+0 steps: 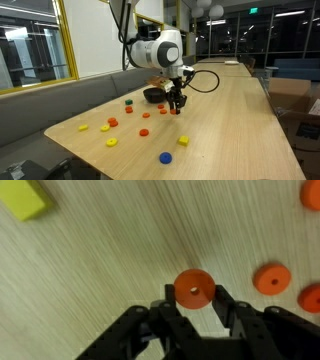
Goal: Pick up some of the orange objects from the table and put them in the bowl
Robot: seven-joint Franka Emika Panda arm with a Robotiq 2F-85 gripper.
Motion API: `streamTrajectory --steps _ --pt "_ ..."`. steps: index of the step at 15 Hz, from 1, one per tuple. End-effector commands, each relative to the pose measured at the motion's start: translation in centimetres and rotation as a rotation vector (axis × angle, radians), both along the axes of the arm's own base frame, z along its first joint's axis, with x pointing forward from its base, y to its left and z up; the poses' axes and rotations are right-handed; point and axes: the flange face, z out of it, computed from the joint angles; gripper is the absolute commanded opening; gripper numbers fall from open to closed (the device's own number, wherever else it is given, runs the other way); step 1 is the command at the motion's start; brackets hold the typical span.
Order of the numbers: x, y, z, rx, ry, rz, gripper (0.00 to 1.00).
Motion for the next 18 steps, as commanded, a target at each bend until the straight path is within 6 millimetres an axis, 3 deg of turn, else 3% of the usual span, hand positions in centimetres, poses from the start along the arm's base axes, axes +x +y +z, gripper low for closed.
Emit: streamTrajectory --steps 1,4,8,12,18 --pt "4.8 2.1 4.8 -0.037 -0.075 0.058 0.26" --pt "8.5 4.9 7.6 -0.03 -0.149 0.132 0.26" --pt "12.0 8.4 8.8 0.04 -0.194 0.22 0.26" --pt "14.3 10.6 7.8 0.136 -0.222 0.279 0.26" --pt "17.1 11.0 5.3 0.22 -0.213 0.317 0.26"
